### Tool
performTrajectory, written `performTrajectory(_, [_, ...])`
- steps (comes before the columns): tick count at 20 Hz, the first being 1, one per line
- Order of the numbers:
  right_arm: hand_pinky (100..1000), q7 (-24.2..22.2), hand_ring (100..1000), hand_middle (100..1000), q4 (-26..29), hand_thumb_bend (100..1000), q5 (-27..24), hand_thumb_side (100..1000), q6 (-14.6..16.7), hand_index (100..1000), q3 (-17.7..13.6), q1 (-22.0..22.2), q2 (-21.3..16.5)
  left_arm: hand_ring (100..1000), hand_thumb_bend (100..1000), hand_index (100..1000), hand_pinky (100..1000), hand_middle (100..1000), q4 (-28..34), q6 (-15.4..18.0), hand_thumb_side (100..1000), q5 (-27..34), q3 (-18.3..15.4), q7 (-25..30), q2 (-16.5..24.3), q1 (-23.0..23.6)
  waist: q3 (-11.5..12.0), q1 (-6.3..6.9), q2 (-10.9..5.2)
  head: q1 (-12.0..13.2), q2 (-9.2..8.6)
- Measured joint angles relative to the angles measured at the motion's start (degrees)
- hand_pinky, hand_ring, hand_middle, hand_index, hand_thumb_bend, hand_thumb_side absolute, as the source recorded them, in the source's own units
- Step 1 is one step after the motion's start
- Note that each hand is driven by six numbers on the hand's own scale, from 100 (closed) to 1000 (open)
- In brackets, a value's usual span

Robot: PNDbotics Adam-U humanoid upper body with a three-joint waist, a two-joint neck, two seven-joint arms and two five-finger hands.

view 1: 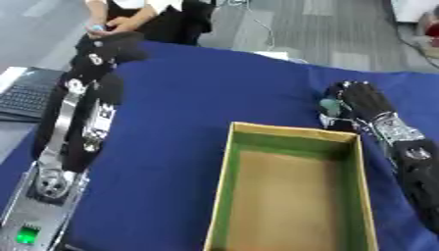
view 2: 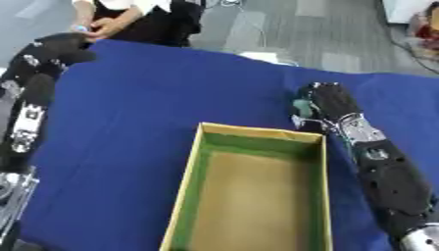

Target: Pick up objects on the table and place them in the box.

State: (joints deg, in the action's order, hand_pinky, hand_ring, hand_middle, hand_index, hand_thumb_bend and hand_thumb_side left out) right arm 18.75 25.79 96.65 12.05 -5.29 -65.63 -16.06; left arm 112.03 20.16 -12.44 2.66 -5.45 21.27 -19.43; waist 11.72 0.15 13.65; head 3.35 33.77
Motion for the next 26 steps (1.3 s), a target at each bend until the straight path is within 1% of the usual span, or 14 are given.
performTrajectory(2, [100,-0.49,305,533,-0.02,176,-0.73,486,-0.03,809,0.0,0.12,0.0,721,285,863,844,829,0.0,0.0,905,0.0,0.0,0.0,0.0,0.01,-0.03,0.07,-0.02,0.05,0.02])
performTrajectory(5, [100,-1.35,289,526,-0.02,165,-1.61,389,-0.03,817,0.0,0.15,0.0,721,285,863,844,829,0.0,0.0,904,0.0,0.0,0.0,0.0,0.01,-0.14,0.12,-0.03,0.21,0.04])
performTrajectory(6, [100,-1.65,288,528,-0.02,163,-1.9,381,-0.01,820,0.0,0.17,0.0,721,286,863,844,829,0.0,0.0,903,0.0,0.0,0.0,0.0,0.01,-0.14,0.13,-0.03,0.21,0.04])
performTrajectory(8, [100,-2.15,291,535,-0.02,161,-2.59,403,0.07,823,-0.01,0.22,-0.01,721,286,863,844,829,0.0,0.0,902,0.0,0.0,0.0,0.0,0.02,-0.17,0.13,-0.03,0.21,0.05])
performTrajectory(10, [100,-2.45,285,522,-0.02,155,-3.33,495,0.25,808,-0.01,0.4,-0.01,721,286,863,844,829,0.0,0.0,903,0.0,0.0,0.0,0.0,0.02,-0.28,0.14,-0.03,0.22,0.05])
performTrajectory(12, [100,-2.51,271,503,-0.03,150,-3.94,546,0.15,784,-0.04,0.78,-0.08,721,285,863,844,829,0.0,0.0,903,0.0,0.0,0.0,0.0,0.02,-0.36,0.15,-0.03,0.23,0.05])
performTrajectory(14, [100,-2.24,263,495,-0.05,148,-4.53,551,-0.19,776,-0.17,1.18,-0.23,721,285,863,845,829,0.0,0.0,903,0.0,0.0,0.0,0.0,0.02,-0.63,0.18,-0.03,0.23,0.06])
performTrajectory(15, [100,-2.05,219,443,-0.06,139,-4.79,533,-0.48,756,-0.21,1.19,-0.23,721,285,863,845,829,0.0,0.0,903,0.0,0.0,0.0,0.0,0.02,-0.64,0.19,-0.03,0.24,0.06])
performTrajectory(17, [100,-1.5,172,405,-0.14,130,-5.28,494,-1.07,739,-0.32,1.2,-0.23,721,285,863,845,830,0.0,0.0,902,0.0,0.0,0.0,0.0,0.02,-0.65,0.19,-0.03,0.24,0.06])
performTrajectory(20, [100,-0.51,104,360,-0.17,116,-6.62,426,-1.72,685,-0.36,1.24,-0.22,721,285,863,845,830,0.0,0.0,901,0.0,0.0,0.0,0.0,0.02,-0.67,0.19,-0.03,0.24,0.06])
performTrajectory(23, [100,0.66,100,314,-0.34,112,-8.48,325,-1.76,623,-0.36,1.56,-0.2,721,284,863,845,830,0.0,-0.01,901,0.0,-0.01,0.01,0.0,0.02,-0.67,0.21,-0.03,0.25,0.06])
performTrajectory(24, [100,1.05,100,305,-0.34,130,-9.18,306,-1.7,609,-0.36,1.68,-0.18,721,284,863,845,830,0.0,-0.01,901,0.0,-0.01,0.01,0.0,0.02,-0.67,0.23,-0.03,0.25,0.06])
performTrajectory(25, [100,1.46,100,297,-0.36,130,-9.94,263,-1.62,588,-0.38,1.74,-0.17,721,283,863,845,830,0.0,-0.01,901,0.0,-0.01,0.01,0.0,0.02,-0.67,0.28,-0.03,0.25,0.06])
performTrajectory(26, [100,1.86,100,293,-0.37,127,-10.78,242,-1.51,574,-0.38,1.89,-0.14,721,283,863,845,830,0.0,-0.01,900,0.0,-0.01,0.01,0.0,0.03,-0.67,0.33,-0.03,0.25,0.06])
